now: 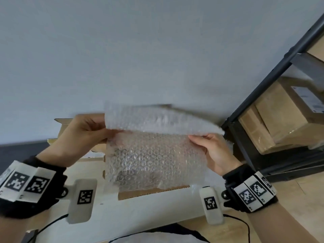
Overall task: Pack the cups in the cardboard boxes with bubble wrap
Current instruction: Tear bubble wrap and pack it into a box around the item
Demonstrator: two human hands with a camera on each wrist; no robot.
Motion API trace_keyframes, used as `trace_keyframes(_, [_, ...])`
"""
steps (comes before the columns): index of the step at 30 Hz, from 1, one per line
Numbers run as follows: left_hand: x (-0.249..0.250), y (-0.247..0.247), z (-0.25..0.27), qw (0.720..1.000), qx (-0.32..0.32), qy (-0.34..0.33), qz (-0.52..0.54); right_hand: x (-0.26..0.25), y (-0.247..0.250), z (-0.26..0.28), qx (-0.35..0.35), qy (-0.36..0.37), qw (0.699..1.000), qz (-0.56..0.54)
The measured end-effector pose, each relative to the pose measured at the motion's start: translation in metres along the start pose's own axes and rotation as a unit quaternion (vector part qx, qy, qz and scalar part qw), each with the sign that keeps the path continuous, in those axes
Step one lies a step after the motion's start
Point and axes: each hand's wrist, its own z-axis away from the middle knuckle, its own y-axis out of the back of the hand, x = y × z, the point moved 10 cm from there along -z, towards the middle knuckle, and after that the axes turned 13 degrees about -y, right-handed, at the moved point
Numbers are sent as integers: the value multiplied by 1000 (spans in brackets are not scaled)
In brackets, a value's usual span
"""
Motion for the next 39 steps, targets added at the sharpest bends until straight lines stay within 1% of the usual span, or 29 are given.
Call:
trace_keyframes(3, [-1, 4, 7, 999, -15, 5, -33, 1, -9, 4, -26, 0, 999, 23])
trace_keyframes(6, [-1, 1, 12, 999, -28, 14, -25, 11, -14, 5, -68, -37, 997, 0])
trace_keyframes(8, [-8, 5, 15, 999, -23, 35, -15, 20, -16, 4, -82, -70, 994, -7])
trace_keyframes(10, [-18, 6, 19, 997, -26, 73, 6, 21, -16, 3, -74, -73, 994, 18])
trace_keyframes(12, [-28, 4, 22, 995, -34, 98, -5, 15, -17, 1, -51, -42, 993, 94])
trace_keyframes(13, [-34, 3, 24, 993, -42, 106, -40, 10, -19, 0, -34, -19, 988, 147])
trace_keyframes(15, [-46, -2, 26, 982, -67, 132, -116, -1, -20, -1, 15, 33, 964, 262])
trace_keyframes(16, [-49, -6, 27, 975, -79, 139, -155, -5, -21, -1, 37, 53, 951, 302])
trace_keyframes(17, [-52, -10, 26, 967, -94, 134, -193, -9, -23, -1, 49, 71, 941, 327])
trace_keyframes(18, [-52, -13, 24, 963, -95, 124, -221, -12, -27, -2, 55, 88, 935, 340])
trace_keyframes(20, [-52, -13, 20, 960, -71, 109, -249, -19, -35, -1, 75, 121, 930, 339])
trace_keyframes(22, [-55, -8, 19, 961, -22, 116, -251, -28, -39, 1, 118, 158, 926, 322])
trace_keyframes(24, [-59, 0, 18, 965, 45, 140, -219, -38, -51, 6, 146, 205, 912, 324])
trace_keyframes(26, [-59, 0, 18, 972, 83, 159, -151, -43, -71, 10, 131, 240, 901, 337])
trace_keyframes(28, [-57, -7, 18, 979, 95, 172, -62, -41, -88, 12, 98, 255, 898, 345])
trace_keyframes(30, [-56, -10, 17, 979, 99, 177, -15, -40, -94, 11, 86, 259, 896, 350])
trace_keyframes(34, [-58, -3, 21, 976, 111, 183, -35, -42, -82, 9, 105, 269, 893, 344])
trace_keyframes(36, [-64, -5, 24, 976, 104, 193, -7, -39, -81, 7, 93, 260, 895, 350])
trace_keyframes(37, [-67, -6, 25, 976, 99, 195, -9, -37, -81, 6, 86, 254, 896, 355])
trace_keyframes(38, [-67, -3, 26, 977, 97, 188, -41, -35, -80, 5, 82, 250, 895, 359])
trace_keyframes(39, [-65, 2, 26, 977, 95, 164, -102, -35, -77, 5, 82, 250, 893, 364])
